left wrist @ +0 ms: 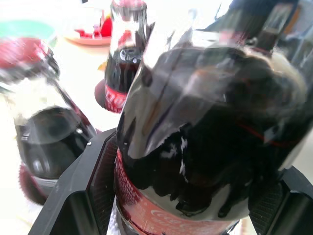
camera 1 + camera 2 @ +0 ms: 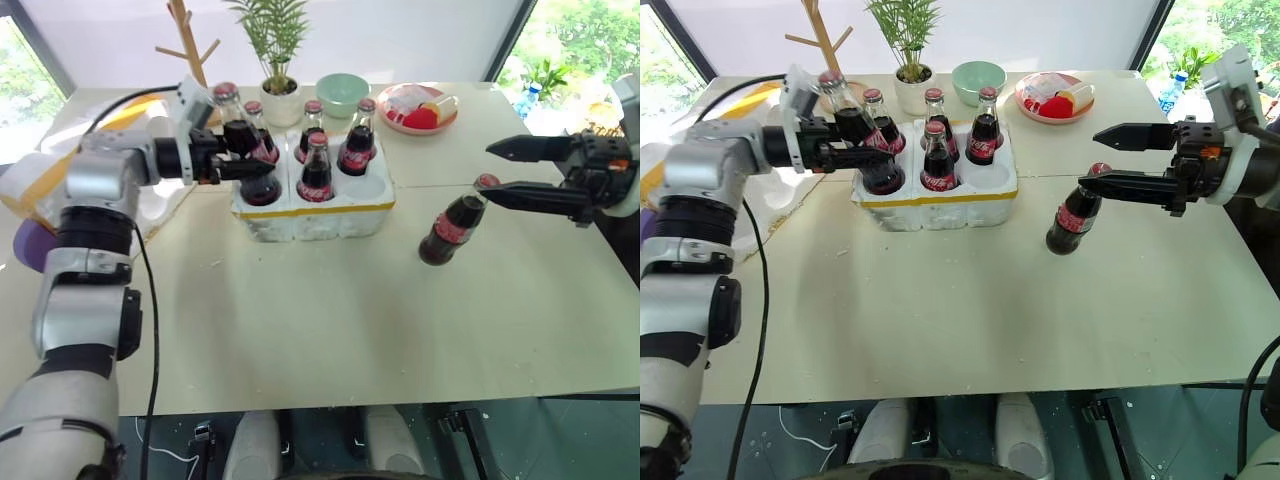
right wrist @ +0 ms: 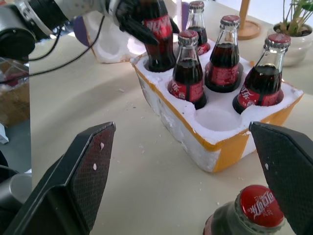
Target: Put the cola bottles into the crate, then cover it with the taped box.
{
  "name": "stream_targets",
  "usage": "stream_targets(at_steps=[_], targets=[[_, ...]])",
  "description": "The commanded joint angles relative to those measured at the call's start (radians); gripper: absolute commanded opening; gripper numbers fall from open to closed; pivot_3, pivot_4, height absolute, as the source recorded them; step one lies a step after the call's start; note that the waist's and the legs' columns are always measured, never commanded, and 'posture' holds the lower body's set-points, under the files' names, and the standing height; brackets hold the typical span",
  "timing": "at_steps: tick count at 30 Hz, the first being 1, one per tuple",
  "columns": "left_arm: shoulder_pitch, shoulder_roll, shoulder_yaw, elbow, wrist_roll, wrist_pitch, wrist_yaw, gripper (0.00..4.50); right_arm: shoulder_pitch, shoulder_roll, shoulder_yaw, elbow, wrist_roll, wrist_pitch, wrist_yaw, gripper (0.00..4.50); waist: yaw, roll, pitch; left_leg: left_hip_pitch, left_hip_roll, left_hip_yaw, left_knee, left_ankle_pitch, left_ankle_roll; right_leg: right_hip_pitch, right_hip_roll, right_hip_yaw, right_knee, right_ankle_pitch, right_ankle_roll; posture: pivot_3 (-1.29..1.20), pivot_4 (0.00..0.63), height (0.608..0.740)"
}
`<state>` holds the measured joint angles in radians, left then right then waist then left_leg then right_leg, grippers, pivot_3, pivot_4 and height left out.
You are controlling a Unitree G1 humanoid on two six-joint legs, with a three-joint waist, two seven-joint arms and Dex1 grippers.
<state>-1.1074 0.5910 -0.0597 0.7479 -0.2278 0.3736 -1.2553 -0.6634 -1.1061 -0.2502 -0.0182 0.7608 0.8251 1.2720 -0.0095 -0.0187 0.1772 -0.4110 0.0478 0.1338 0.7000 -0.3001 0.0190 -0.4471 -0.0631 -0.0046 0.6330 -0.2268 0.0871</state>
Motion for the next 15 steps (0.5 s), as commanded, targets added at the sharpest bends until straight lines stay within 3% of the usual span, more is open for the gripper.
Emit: stream_targets(at_steps=[1,4,7,8,12,15], targets=[[-0.03,-0.024,-0.022,0.046,0.056,-0.12,0.017,2.83,-0.01,-0.005,-0.024,-0.023,0.01,-0.015,0.003,4.5,0.0,0.0,0.0,0.0,0.0,0.0,0.0,0.0,0.0,0.0,0.0,0.0,0.0,0.0,0.0,0.0,0.15,0.74],[-0.012,-0.048,-0.038,0.092,0.089,-0.17,0.028,2.83,-0.007,-0.01,-0.027,-0.025,0.012,-0.015,0.008,4.5,0.0,0.0,0.0,0.0,0.0,0.0,0.0,0.0,0.0,0.0,0.0,0.0,0.0,0.0,0.0,0.0,0.15,0.74],[0.0,-0.059,-0.036,0.103,0.094,-0.172,0.024,4.31,-0.01,-0.014,-0.03,-0.029,0.013,-0.014,0.012,4.5,0.003,0.0,0.0,0.0,0.0,0.0,0.0,-0.001,0.001,0.0,-0.001,0.0,0.0,0.0,0.0,0.0,0.15,0.74],[0.003,-0.057,-0.032,0.098,0.09,-0.167,0.019,4.45,-0.013,-0.017,-0.031,-0.03,0.014,-0.013,0.012,4.5,0.003,0.0,0.0,0.0,0.0,0.0,0.0,-0.002,0.003,0.0,-0.001,0.0,0.0,0.0,0.0,0.0,0.15,0.74],[-0.005,-0.03,0.012,0.052,0.044,-0.125,-0.011,4.45,-0.009,-0.037,-0.05,-0.034,0.014,-0.007,0.011,4.5,0.001,0.0,0.0,0.0,0.0,0.0,0.0,-0.002,0.004,0.0,-0.001,0.0,0.0,0.0,0.0,0.0,0.15,0.74],[-0.011,0.031,0.064,-0.075,-0.045,0.003,-0.094,4.45,0.018,-0.083,-0.097,-0.032,0.014,0.008,0.015,4.5,-0.001,0.0,0.0,0.0,0.0,-0.001,0.0,-0.002,0.003,0.0,0.0,0.0,0.0,0.0,0.0,0.0,0.15,0.74]])
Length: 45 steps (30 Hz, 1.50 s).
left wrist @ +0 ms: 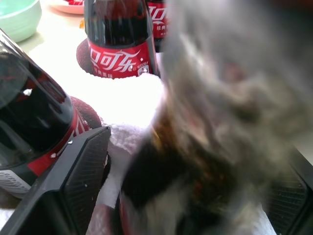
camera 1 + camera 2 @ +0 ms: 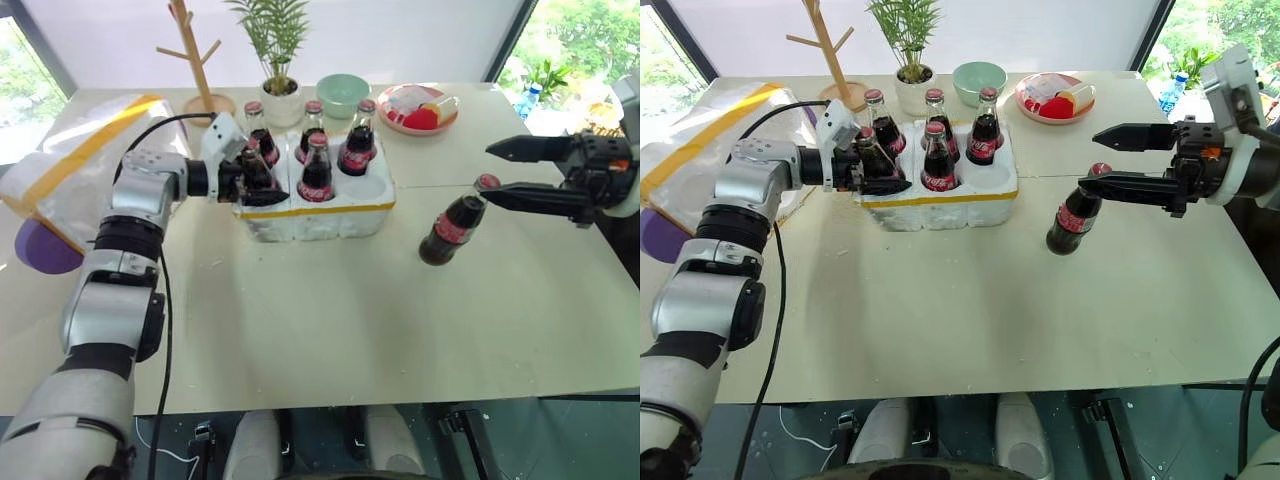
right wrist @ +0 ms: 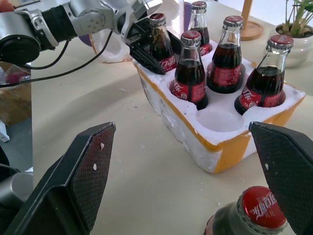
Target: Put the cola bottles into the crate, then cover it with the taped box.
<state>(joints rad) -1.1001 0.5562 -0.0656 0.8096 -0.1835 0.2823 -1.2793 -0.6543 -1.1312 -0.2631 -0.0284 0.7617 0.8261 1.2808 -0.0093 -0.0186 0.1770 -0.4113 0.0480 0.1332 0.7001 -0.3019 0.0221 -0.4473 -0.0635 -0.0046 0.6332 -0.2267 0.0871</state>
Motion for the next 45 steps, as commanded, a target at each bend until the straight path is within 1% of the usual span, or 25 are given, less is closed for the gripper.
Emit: stream_targets(at_steps=[1,3,5,7,10,13,17,19,21,25,34,36,39,42,43,44,45], targets=[[-0.022,0.095,0.088,-0.195,-0.131,0.17,-0.103,4.45,0.027,-0.078,-0.116,-0.021,0.022,0.025,0.008,4.5,-0.001,0.0,0.0,-0.001,0.0,0.0,0.0,0.0,-0.001,-0.001,0.0,0.0,0.0,0.0,0.0,0.0,0.15,0.74],[-0.027,0.162,0.12,-0.307,-0.213,0.316,-0.161,4.45,0.087,-0.113,-0.193,-0.036,0.04,0.072,0.016,4.5,-0.001,0.0,0.0,-0.002,0.0,0.0,0.0,0.002,-0.003,-0.002,0.0,0.0,0.0,0.0,0.0,0.0,0.15,0.74],[-0.026,0.226,0.141,-0.39,-0.274,0.417,-0.204,4.45,0.183,-0.13,-0.279,-0.073,0.046,0.108,0.029,4.5,-0.002,0.0,0.0,-0.002,0.001,0.0,-0.001,0.002,-0.003,-0.002,0.0,0.0,0.0,0.0,0.0,0.0,0.15,0.74],[-0.019,0.309,0.155,-0.467,-0.327,0.502,-0.254,4.45,0.322,-0.092,-0.383,-0.147,0.035,0.147,-0.004,4.5,-0.001,0.0,0.0,-0.001,0.001,-0.001,-0.001,0.002,-0.003,-0.001,0.0,0.0,0.0,0.0,0.0,0.0,0.15,0.74],[0.034,0.39,0.143,-0.57,-0.359,0.541,-0.299,4.45,0.458,-0.002,-0.461,-0.243,0.024,0.153,-0.1,4.5,-0.002,-0.001,-0.001,0.003,0.001,-0.001,0.0,0.0,-0.001,0.004,0.001,0.0,0.0,0.0,0.0,0.0,0.15,0.74],[0.139,0.437,0.121,-0.683,-0.362,0.509,-0.317,4.45,0.527,0.149,-0.435,-0.33,-0.027,0.095,-0.277,4.5,-0.003,0.002,-0.003,0.007,0.0,-0.002,0.0,-0.001,0.001,0.007,0.0,0.001,0.0,-0.001,0.0,0.0,0.15,0.74],[0.216,0.434,0.116,-0.762,-0.367,0.49,-0.288,4.45,0.537,0.31,-0.358,-0.387,-0.051,0.079,-0.465,4.5,-0.002,0.001,-0.004,0.006,0.0,-0.001,0.0,0.001,-0.001,0.006,0.0,0.001,0.001,-0.001,-0.001,0.0,0.15,0.74],[0.238,0.426,0.116,-0.793,-0.378,0.494,-0.27,4.45,0.534,0.375,-0.31,-0.391,-0.075,0.062,-0.543,4.5,-0.001,0.0,-0.004,0.006,0.0,-0.002,0.0,0.001,-0.002,0.006,0.001,0.001,0.001,-0.001,-0.001,0.0,0.15,0.74],[0.253,0.421,0.115,-0.815,-0.385,0.492,-0.258,4.45,0.521,0.412,-0.272,-0.377,-0.096,0.044,-0.596,4.5,-0.001,0.0,-0.004,0.005,0.0,-0.001,0.0,0.001,-0.002,0.005,0.001,0.001,0.001,-0.001,0.0,0.0,0.15,0.74],[0.269,0.414,0.114,-0.843,-0.399,0.492,-0.232,4.45,0.494,0.463,-0.206,-0.329,-0.117,0.006,-0.64,4.5,-0.002,0.0,-0.004,0.005,0.0,-0.001,0.0,0.001,-0.003,0.005,0.001,0.001,0.001,-0.001,0.0,0.0,0.15,0.74],[0.268,0.411,0.12,-0.86,-0.426,0.498,-0.186,4.45,0.427,0.516,-0.089,-0.217,-0.17,-0.078,-0.682,4.5,-0.003,0.0,-0.004,0.005,0.0,-0.001,0.0,0.001,-0.001,0.005,0.001,0.001,0.001,-0.001,0.0,0.0,0.15,0.74],[0.272,0.414,0.122,-0.867,-0.434,0.5,-0.18,4.45,0.404,0.531,-0.056,-0.18,-0.188,-0.105,-0.68,4.5,-0.003,0.0,-0.004,0.005,0.0,-0.002,0.0,0.001,-0.001,0.005,0.002,0.001,0.001,-0.001,0.0,0.0,0.15,0.74],[0.279,0.413,0.118,-0.864,-0.436,0.492,-0.171,4.45,0.337,0.555,-0.002,-0.066,-0.239,-0.165,-0.684,4.5,-0.004,0.0,-0.004,0.005,0.0,-0.001,0.0,0.001,-0.001,0.005,0.002,0.001,0.001,-0.001,0.0,0.0,0.15,0.74],[0.283,0.408,0.119,-0.862,-0.433,0.486,-0.157,4.5,0.283,0.563,0.025,0.027,-0.281,-0.223,-0.68,3.67,-0.006,0.0,-0.004,0.005,0.0,-0.001,0.0,0.001,-0.001,0.005,0.002,0.001,0.001,-0.001,0.0,0.0,0.15,0.74],[0.286,0.407,0.121,-0.864,-0.433,0.486,-0.152,4.5,0.271,0.559,0.022,0.03,-0.274,-0.229,-0.668,3.19,-0.005,0.0,-0.004,0.005,0.0,-0.001,0.0,0.001,-0.001,0.005,0.002,0.001,0.001,-0.001,0.0,0.0,0.15,0.74],[0.292,0.408,0.125,-0.868,-0.435,0.486,-0.147,4.5,0.265,0.549,0.013,0.004,-0.25,-0.225,-0.644,2.83,-0.003,0.0,-0.004,0.005,0.0,-0.001,0.0,0.001,-0.001,0.005,0.002,0.001,0.001,-0.001,0.0,0.0,0.15,0.74],[0.299,0.41,0.129,-0.873,-0.438,0.487,-0.143,4.5,0.261,0.537,0.005,-0.026,-0.224,-0.213,-0.62,2.87,-0.002,0.001,-0.004,0.005,0.0,-0.001,0.0,0.001,-0.002,0.005,0.002,0.001,0.001,-0.001,0.0,0.0,0.15,0.74]])
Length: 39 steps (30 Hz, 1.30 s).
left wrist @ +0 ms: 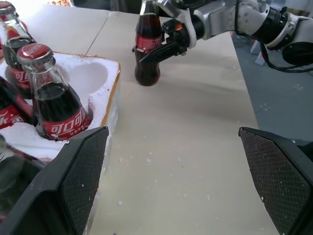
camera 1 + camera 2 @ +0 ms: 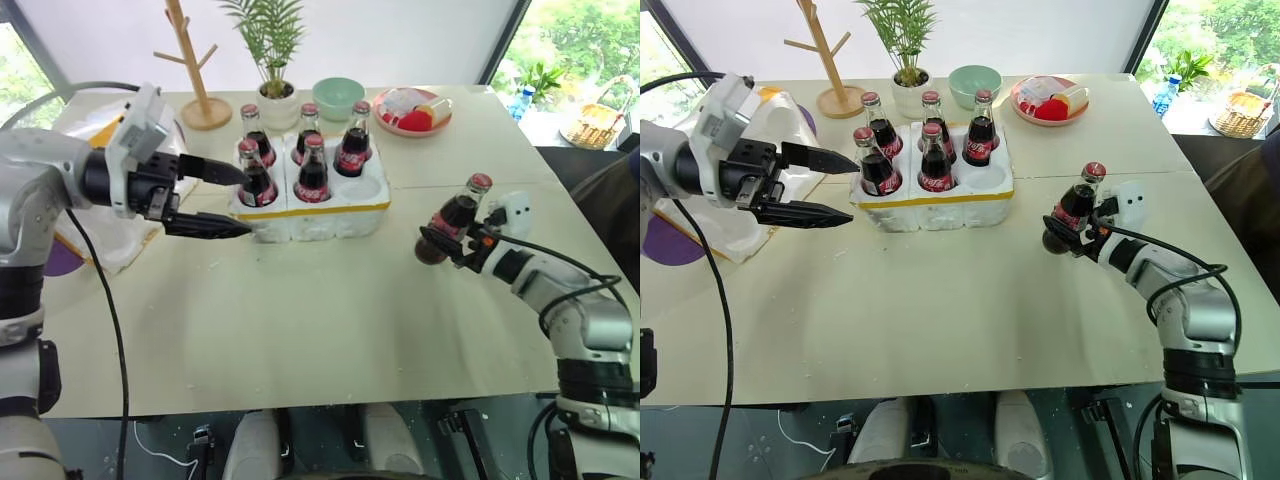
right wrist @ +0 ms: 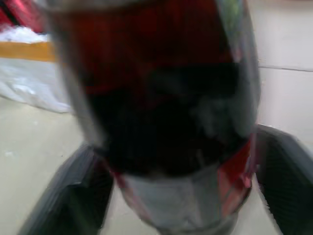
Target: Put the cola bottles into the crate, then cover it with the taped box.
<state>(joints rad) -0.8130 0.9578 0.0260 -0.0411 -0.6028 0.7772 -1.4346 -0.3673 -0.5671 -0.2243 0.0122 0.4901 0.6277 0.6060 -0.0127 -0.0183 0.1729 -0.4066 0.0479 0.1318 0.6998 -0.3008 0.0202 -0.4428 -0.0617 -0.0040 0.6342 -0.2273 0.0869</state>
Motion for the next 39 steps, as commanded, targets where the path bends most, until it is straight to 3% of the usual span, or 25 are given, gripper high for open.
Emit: stream_targets(at_steps=[1,5,8,15,21,25,29,30,32,39], targets=[[0.022,0.012,0.044,-0.029,-0.023,-0.007,0.017,4.5,-0.03,-0.045,-0.045,-0.106,0.083,0.008,0.084,2.87,0.001,0.001,0.0,0.0,0.0,0.0,0.0,0.001,-0.001,0.0,0.0,0.0,0.0,0.0,0.0,0.0,0.15,0.74],[0.049,0.021,0.065,-0.042,-0.038,-0.005,0.043,4.5,-0.111,-0.104,-0.05,-0.198,0.189,0.094,0.161,2.87,-0.001,0.002,0.002,-0.002,0.0,0.0,-0.001,0.002,-0.004,-0.002,0.0,0.0,0.0,0.0,0.0,0.0,0.15,0.74],[0.058,0.023,0.081,-0.04,-0.043,-0.006,0.063,4.5,-0.29,-0.089,-0.002,-0.164,0.211,0.126,0.168,2.87,-0.014,0.004,0.003,-0.001,0.0,0.0,0.0,0.001,-0.001,-0.003,0.0,0.001,0.0,0.0,0.0,0.0,0.15,0.74],[0.078,0.023,0.093,-0.044,-0.039,-0.02,0.094,4.5,-0.57,0.044,0.187,0.156,-0.005,-0.02,0.14,2.87,-0.004,0.004,0.003,-0.001,0.001,0.001,-0.001,0.0,0.0,-0.003,0.002,0.0,0.002,0.0,0.0,0.0,0.15,0.74],[0.111,0.043,0.124,-0.078,-0.054,-0.009,0.116,4.5,-0.628,0.097,0.304,0.357,-0.163,-0.145,0.169,2.87,0.001,0.004,0.003,-0.007,-0.001,0.002,-0.001,0.002,-0.003,-0.006,-0.002,0.0,-0.001,0.0,0.0,0.0,0.15,0.74],[0.139,0.069,0.15,-0.09,-0.062,-0.006,0.129,4.5,-0.61,0.098,0.329,0.365,-0.192,-0.146,0.216,2.87,-0.004,0.004,0.003,-0.017,-0.001,0.002,0.0,0.002,-0.003,-0.017,-0.002,0.0,0.001,0.001,0.002,0.0,0.15,0.74],[0.158,0.08,0.163,-0.097,-0.07,-0.004,0.137,4.5,-0.592,0.109,0.342,0.376,-0.224,-0.143,0.229,2.87,-0.004,0.004,0.003,-0.017,0.0,0.001,0.0,0.003,-0.004,-0.018,0.0,0.0,0.001,0.001,0.002,0.0,0.15,0.74],[0.161,0.082,0.165,-0.098,-0.072,-0.003,0.14,4.5,-0.591,0.113,0.342,0.378,-0.227,-0.136,0.229,3.88,-0.004,0.004,0.003,-0.017,0.0,0.002,0.0,0.003,-0.005,-0.018,-0.001,0.0,0.001,0.001,0.002,0.0,0.15,0.74],[0.171,0.085,0.169,-0.102,-0.076,-0.004,0.144,4.5,-0.591,0.115,0.33,0.367,-0.227,-0.13,0.221,4.48,-0.005,0.003,0.003,-0.016,0.0,0.001,0.001,0.003,-0.005,-0.017,-0.001,0.0,0.002,0.001,0.002,0.0,0.15,0.74],[0.204,0.135,0.275,-0.125,-0.118,0.055,0.196,4.5,-0.583,-0.032,0.238,0.175,-0.149,0.007,0.303,4.48,-0.002,0.004,0.003,-0.017,0.0,0.001,0.001,0.003,-0.006,-0.018,-0.001,0.0,0.006,0.001,0.002,0.0,0.15,0.74]])
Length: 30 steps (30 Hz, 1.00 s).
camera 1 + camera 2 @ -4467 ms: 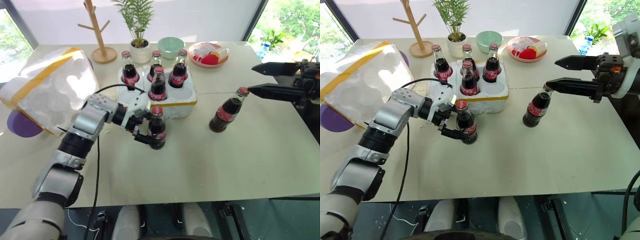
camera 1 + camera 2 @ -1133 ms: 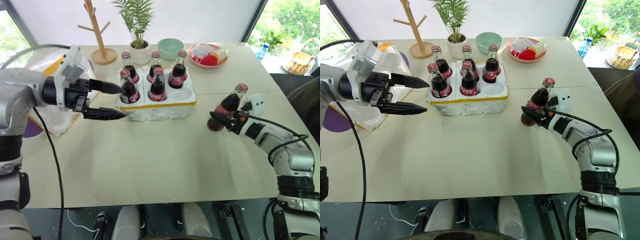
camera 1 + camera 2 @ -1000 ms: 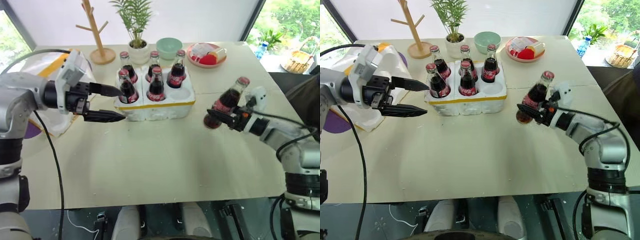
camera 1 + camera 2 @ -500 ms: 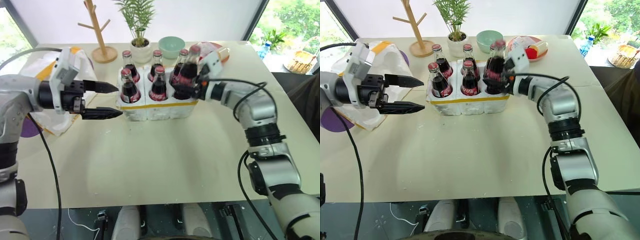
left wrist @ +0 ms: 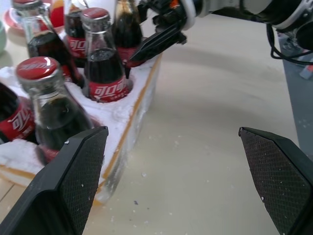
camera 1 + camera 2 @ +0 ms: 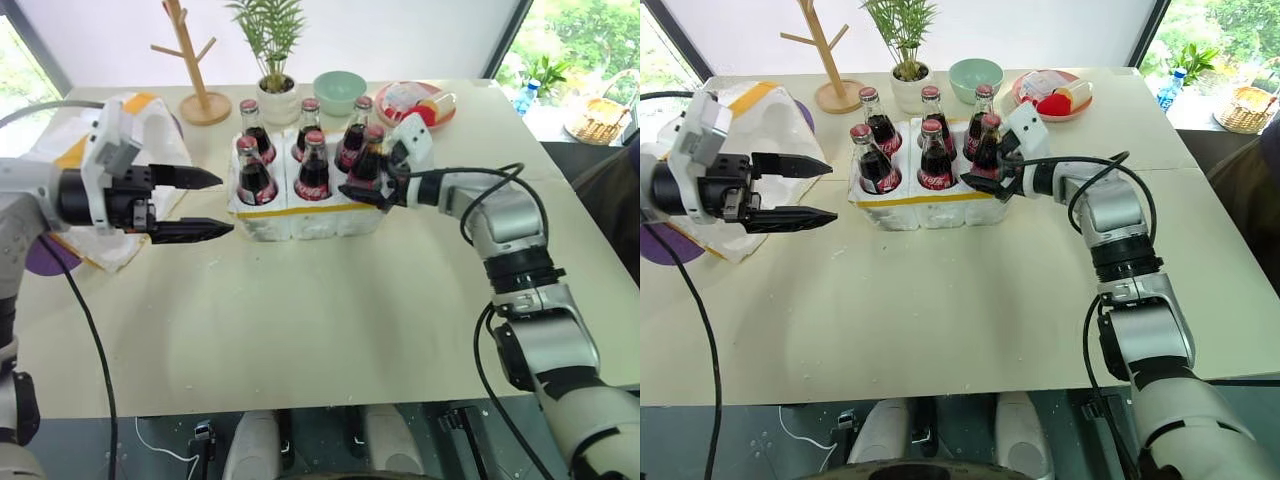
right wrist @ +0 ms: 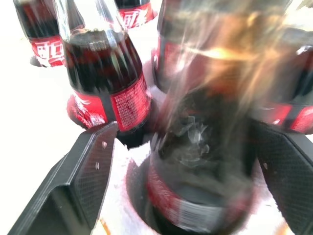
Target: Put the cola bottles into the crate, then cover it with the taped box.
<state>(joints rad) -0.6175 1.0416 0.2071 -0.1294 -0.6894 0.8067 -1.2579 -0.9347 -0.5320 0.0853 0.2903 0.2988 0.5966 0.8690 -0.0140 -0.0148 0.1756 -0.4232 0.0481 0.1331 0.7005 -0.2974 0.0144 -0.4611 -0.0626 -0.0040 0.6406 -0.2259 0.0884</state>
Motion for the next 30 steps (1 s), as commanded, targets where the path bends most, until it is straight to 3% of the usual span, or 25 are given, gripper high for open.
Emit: stream_targets(at_steps=[1,4,6,8,12,15,18,21,26,30], targets=[[0.021,0.064,0.112,-0.042,-0.037,0.034,0.021,4.5,-0.014,-0.085,-0.081,-0.123,0.055,0.056,0.05,4.48,-0.001,0.0,0.0,0.0,0.0,0.0,0.0,0.0,0.0,0.0,0.0,0.0,0.0,0.0,0.0,0.0,0.15,0.74],[0.156,0.206,0.307,-0.045,0.007,0.118,0.015,4.5,-0.025,-0.26,-0.163,-0.179,0.14,0.155,0.18,4.48,-0.007,0.0,0.001,0.0,0.0,0.0,0.0,0.0,0.0,-0.001,0.0,0.0,-0.001,0.0,0.0,0.0,0.15,0.74],[0.238,0.263,0.402,-0.038,0.045,0.154,0.025,4.5,-0.028,-0.321,-0.183,-0.192,0.178,0.199,0.218,4.48,-0.005,0.0,0.001,0.0,0.0,0.0,-0.001,0.0,0.0,-0.002,0.0,0.001,-0.001,0.0,0.0,0.0,0.15,0.74],[0.375,0.31,0.576,-0.035,0.137,0.216,-0.021,4.5,-0.017,-0.379,-0.2,-0.196,0.199,0.194,0.273,4.48,-0.01,0.0,0.001,0.002,0.001,0.001,-0.002,0.0,0.0,-0.001,0.0,0.0,-0.003,-0.001,-0.001,0.0,0.15,0.74],[0.682,0.348,0.874,-0.037,0.35,0.279,-0.185,4.5,-0.025,-0.413,-0.216,-0.179,0.217,0.183,0.314,4.48,-0.026,0.0,0.0,0.008,0.001,0.003,-0.003,-0.003,0.004,0.003,-0.001,0.001,-0.001,-0.003,-0.006,0.0,0.15,0.74],[0.894,0.354,0.991,0.035,0.527,0.202,-0.265,4.5,-0.033,-0.415,-0.215,-0.179,0.25,0.182,0.367,4.48,-0.031,0.0,0.0,0.01,0.001,0.005,-0.003,0.0,-0.001,0.001,-0.001,0.0,0.003,-0.005,-0.008,0.0,0.15,0.74],[0.94,0.385,0.958,0.179,0.604,0.125,-0.231,4.5,-0.033,-0.424,-0.217,-0.209,0.299,0.171,0.454,4.48,-0.026,0.0,0.0,0.011,0.002,0.005,-0.004,0.0,0.0,0.001,-0.001,0.0,0.005,-0.007,-0.011,0.0,0.15,0.74],[0.913,0.413,0.861,0.269,0.594,0.068,-0.215,4.5,-0.04,-0.433,-0.23,-0.242,0.357,0.198,0.515,4.48,-0.023,0.0,0.0,0.012,0.002,0.004,-0.005,-0.001,0.001,0.0,-0.002,0.0,0.007,-0.008,-0.014,0.0,0.15,0.74],[0.744,0.458,0.559,0.414,0.531,-0.033,-0.118,4.5,-0.054,-0.449,-0.271,-0.343,0.498,0.294,0.554,4.48,-0.021,0.0,0.0,0.012,0.003,0.004,-0.005,-0.002,0.001,0.0,-0.004,0.0,0.007,-0.008,-0.014,0.0,0.15,0.74],[0.537,0.448,0.306,0.535,0.514,-0.097,-0.058,4.5,-0.056,-0.444,-0.299,-0.42,0.576,0.352,0.501,4.48,-0.023,0.0,0.0,0.012,0.003,0.004,-0.006,-0.002,0.002,-0.001,-0.002,0.0,0.008,-0.008,-0.013,0.0,0.15,0.74]])
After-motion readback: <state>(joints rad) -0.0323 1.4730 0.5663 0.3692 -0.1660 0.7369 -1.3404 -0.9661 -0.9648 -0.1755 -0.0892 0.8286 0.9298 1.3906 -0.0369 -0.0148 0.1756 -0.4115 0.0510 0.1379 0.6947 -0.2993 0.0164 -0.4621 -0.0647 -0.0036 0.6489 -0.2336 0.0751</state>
